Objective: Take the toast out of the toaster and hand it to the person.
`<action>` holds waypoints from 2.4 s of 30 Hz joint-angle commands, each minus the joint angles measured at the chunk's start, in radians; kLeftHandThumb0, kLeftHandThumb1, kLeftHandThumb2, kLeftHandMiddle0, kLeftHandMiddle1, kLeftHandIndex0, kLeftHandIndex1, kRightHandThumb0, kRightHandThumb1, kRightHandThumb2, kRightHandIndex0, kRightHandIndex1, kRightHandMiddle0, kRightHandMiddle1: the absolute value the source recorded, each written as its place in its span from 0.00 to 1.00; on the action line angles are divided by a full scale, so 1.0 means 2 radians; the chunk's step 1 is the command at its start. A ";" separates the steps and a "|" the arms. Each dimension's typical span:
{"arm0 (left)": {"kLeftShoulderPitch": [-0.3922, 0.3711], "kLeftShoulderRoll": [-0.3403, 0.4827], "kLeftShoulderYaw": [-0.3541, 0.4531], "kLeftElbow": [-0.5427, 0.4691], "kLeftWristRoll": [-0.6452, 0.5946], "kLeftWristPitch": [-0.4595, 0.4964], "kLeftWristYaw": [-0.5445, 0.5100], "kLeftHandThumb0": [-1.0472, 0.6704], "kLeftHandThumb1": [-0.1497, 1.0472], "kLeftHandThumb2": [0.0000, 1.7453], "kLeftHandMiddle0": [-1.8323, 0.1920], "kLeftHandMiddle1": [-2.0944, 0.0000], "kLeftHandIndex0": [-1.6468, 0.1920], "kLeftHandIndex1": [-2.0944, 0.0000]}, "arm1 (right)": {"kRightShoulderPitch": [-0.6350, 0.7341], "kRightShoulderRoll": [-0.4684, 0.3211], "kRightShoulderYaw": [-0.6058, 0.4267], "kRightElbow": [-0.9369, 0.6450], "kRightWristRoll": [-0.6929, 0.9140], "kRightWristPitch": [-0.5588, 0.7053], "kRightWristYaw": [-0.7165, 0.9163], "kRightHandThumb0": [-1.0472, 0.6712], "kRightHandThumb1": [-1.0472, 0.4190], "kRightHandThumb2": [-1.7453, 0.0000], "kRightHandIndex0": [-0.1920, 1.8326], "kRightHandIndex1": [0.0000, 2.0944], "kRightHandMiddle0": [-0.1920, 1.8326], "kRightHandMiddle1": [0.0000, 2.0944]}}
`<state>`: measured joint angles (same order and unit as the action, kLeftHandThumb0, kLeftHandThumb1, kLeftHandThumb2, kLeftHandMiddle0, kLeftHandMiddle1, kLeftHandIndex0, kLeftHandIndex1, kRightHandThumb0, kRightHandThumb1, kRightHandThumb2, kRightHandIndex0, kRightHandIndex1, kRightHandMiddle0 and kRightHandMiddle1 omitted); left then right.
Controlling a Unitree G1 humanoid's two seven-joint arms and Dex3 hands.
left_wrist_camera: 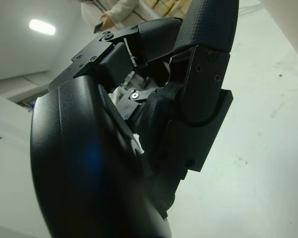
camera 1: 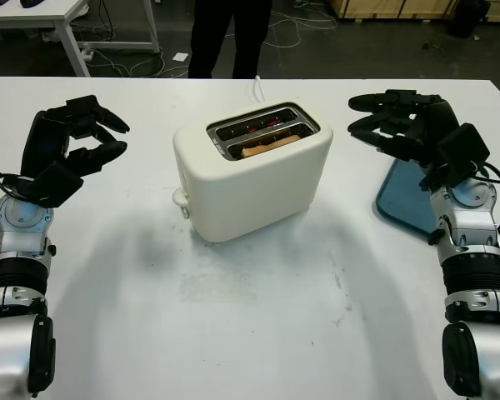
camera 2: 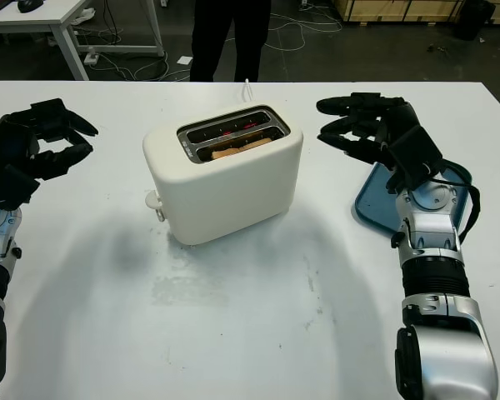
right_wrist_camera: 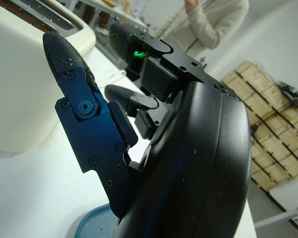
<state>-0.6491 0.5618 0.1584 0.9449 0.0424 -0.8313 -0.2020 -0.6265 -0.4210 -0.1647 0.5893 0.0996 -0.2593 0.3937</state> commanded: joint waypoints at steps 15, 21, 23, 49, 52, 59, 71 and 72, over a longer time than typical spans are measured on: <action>-0.006 -0.005 -0.003 0.003 0.002 -0.008 0.003 0.00 0.89 0.15 0.49 0.44 0.48 0.51 | -0.007 0.000 0.002 -0.008 -0.001 0.001 -0.004 0.24 0.27 1.00 0.46 0.42 0.60 0.07; -0.004 -0.004 -0.002 0.005 0.001 -0.007 0.003 0.00 0.89 0.16 0.49 0.43 0.47 0.50 | -0.006 0.001 0.000 -0.007 0.004 0.001 -0.001 0.24 0.27 1.00 0.46 0.41 0.60 0.07; -0.004 -0.005 -0.002 0.005 -0.001 -0.008 0.001 0.00 0.89 0.15 0.49 0.43 0.47 0.50 | -0.006 0.000 -0.001 -0.003 0.005 -0.003 0.002 0.24 0.27 1.00 0.46 0.41 0.60 0.07; -0.003 -0.005 -0.001 0.008 -0.002 -0.012 0.000 0.00 0.89 0.15 0.49 0.43 0.47 0.50 | -0.005 0.001 -0.001 0.001 0.004 -0.009 0.001 0.23 0.27 1.00 0.45 0.41 0.59 0.07; -0.002 -0.004 -0.001 0.007 0.000 -0.011 0.002 0.00 0.89 0.16 0.49 0.43 0.47 0.50 | -0.004 0.001 0.000 -0.002 0.001 -0.006 -0.002 0.23 0.27 1.00 0.45 0.42 0.59 0.07; -0.002 -0.006 0.000 0.005 -0.005 -0.007 -0.002 0.00 0.89 0.15 0.49 0.43 0.46 0.50 | -0.004 -0.001 0.001 0.002 -0.001 -0.013 -0.001 0.22 0.26 1.00 0.45 0.42 0.59 0.07; -0.002 -0.006 0.000 0.006 -0.006 -0.009 -0.003 0.00 0.89 0.15 0.49 0.44 0.46 0.51 | -0.004 0.000 0.000 0.003 -0.001 -0.015 -0.002 0.22 0.27 1.00 0.45 0.41 0.58 0.07; -0.002 -0.006 0.000 0.006 -0.006 -0.009 -0.003 0.00 0.89 0.15 0.48 0.44 0.46 0.51 | -0.004 0.000 0.000 0.004 -0.001 -0.015 -0.001 0.22 0.27 1.00 0.45 0.41 0.59 0.07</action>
<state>-0.6491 0.5558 0.1580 0.9498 0.0399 -0.8356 -0.2062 -0.6280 -0.4211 -0.1646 0.5931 0.0990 -0.2623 0.3941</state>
